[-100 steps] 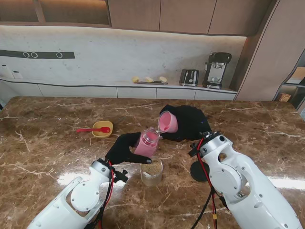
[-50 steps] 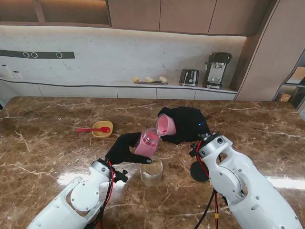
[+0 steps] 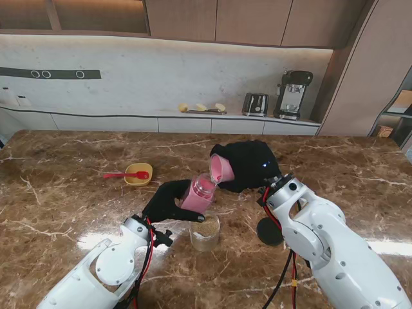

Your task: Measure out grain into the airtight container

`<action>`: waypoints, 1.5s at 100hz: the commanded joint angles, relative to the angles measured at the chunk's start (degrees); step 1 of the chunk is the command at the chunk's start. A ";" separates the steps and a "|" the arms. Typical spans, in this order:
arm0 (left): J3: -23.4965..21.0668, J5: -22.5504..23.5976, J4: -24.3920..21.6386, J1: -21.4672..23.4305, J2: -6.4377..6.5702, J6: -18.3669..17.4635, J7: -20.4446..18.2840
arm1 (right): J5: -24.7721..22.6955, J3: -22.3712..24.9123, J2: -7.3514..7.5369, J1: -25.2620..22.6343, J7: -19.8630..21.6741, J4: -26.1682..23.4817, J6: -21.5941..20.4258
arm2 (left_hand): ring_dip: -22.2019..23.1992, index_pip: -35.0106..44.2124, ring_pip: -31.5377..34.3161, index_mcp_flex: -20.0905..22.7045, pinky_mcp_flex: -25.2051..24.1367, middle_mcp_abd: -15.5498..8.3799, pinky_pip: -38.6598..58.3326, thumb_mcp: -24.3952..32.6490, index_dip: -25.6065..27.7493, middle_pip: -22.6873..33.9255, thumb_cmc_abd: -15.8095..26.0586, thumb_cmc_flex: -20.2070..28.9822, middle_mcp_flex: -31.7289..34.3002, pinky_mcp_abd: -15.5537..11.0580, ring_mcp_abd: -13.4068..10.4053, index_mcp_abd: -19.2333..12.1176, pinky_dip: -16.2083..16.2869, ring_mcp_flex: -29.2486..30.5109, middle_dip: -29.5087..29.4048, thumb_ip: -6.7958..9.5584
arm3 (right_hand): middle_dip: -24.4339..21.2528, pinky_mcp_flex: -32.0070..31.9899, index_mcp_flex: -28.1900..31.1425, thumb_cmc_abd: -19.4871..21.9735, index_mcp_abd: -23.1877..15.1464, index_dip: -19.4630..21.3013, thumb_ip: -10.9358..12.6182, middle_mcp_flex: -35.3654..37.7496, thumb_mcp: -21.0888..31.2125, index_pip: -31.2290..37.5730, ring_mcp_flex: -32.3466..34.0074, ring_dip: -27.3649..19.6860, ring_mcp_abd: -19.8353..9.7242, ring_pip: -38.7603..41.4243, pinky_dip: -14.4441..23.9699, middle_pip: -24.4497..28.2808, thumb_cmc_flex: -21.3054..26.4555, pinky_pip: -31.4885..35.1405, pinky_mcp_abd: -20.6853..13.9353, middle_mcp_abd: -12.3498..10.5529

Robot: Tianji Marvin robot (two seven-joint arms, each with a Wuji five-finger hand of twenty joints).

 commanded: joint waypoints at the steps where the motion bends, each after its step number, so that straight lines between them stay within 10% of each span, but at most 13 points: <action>1: 0.20 -0.02 -0.31 0.05 -0.30 -0.29 0.28 | -0.60 -0.21 0.33 0.26 0.53 0.63 -0.66 | 0.29 20.02 1.31 14.10 -0.25 -9.76 2.08 28.28 5.82 9.02 26.44 13.51 7.15 -1.23 -3.46 -19.35 1.13 1.96 3.54 1.10 | -0.41 2.44 0.72 11.96 -3.80 -0.57 -2.35 0.94 10.87 1.66 5.57 3.07 -10.97 11.26 1.47 0.74 7.78 4.54 -10.94 -1.05; 150: 0.45 -0.29 -0.44 -0.02 -0.39 -0.99 0.45 | -19.48 -1.92 3.83 4.99 -5.28 -0.31 -7.18 | 0.35 19.91 1.33 14.13 -0.25 -9.65 2.14 28.23 5.84 9.00 26.40 13.53 7.25 -1.32 -3.46 -19.33 1.22 2.03 3.62 1.12 | -0.77 3.68 0.88 12.68 -4.55 -0.77 -2.56 1.29 10.96 1.31 6.37 3.03 -11.98 10.81 1.12 0.07 6.70 4.28 -12.30 -1.80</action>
